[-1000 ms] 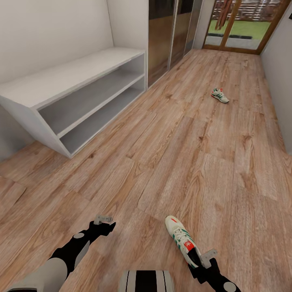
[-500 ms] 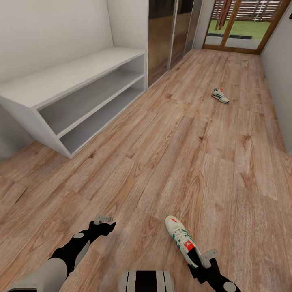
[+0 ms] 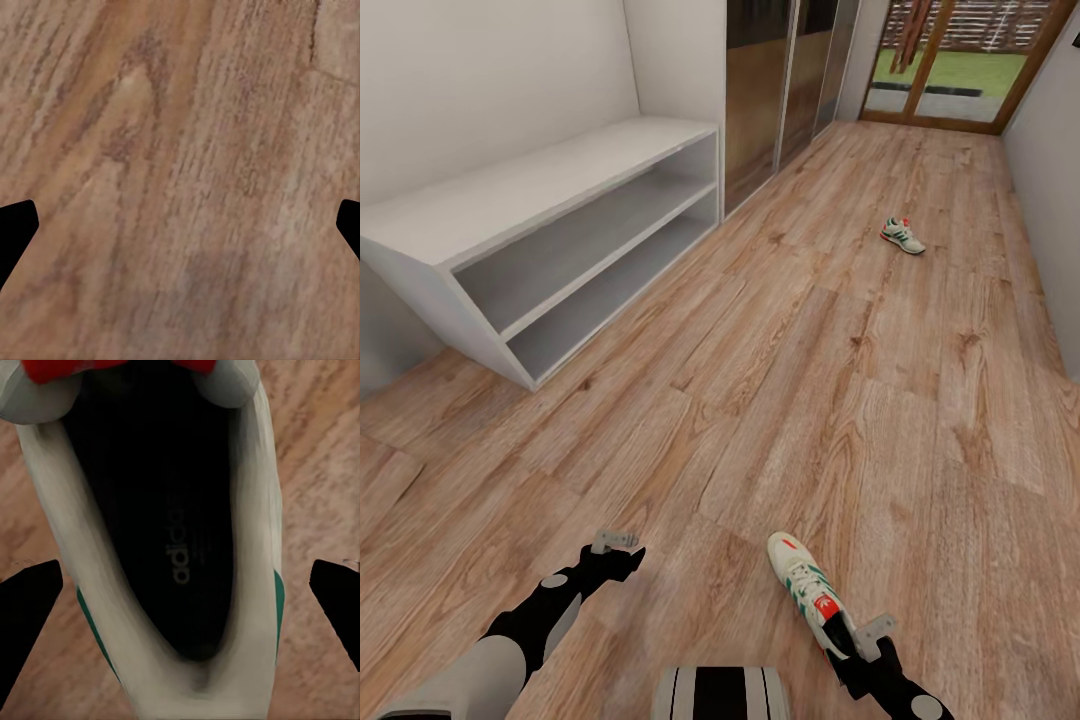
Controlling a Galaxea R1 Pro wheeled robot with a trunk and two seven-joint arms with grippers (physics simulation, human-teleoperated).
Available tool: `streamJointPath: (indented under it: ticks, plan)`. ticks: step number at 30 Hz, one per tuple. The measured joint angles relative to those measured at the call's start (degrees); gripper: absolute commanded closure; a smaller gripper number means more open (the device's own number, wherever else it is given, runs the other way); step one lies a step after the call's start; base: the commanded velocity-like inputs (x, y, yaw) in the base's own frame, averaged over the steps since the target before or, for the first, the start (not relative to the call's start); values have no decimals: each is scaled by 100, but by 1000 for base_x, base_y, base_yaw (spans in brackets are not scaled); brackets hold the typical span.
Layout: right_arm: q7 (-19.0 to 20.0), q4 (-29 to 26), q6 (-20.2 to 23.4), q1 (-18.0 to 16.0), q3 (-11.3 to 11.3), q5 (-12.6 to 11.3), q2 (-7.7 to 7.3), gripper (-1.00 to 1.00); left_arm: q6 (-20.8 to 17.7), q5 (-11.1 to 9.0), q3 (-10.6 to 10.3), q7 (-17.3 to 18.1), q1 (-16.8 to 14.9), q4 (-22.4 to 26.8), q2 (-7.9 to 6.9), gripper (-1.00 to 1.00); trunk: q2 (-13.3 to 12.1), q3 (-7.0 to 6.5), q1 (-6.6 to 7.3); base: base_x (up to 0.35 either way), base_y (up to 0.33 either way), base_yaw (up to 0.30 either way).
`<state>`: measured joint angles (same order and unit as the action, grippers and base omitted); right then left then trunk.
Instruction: Pick up the two gym shoes and the two sandals from the corridor floor and place them onto the hallstand (shoe rack) in the corridor, making sure they are on the rack and not on the floor. Arrange them so the two gym shoes are next to each other and the two sandals are next to each other.
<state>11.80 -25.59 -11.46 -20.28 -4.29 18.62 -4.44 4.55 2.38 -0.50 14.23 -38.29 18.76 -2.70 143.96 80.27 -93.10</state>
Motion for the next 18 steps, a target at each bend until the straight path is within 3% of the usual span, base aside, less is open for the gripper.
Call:
streamJointPath:
  ticks: [18]
  plan:
    - [-4,-1,1,0,-3,4,0,100,2,3,-7,1,0,6,0,-100,0,0,0,0,0,0]
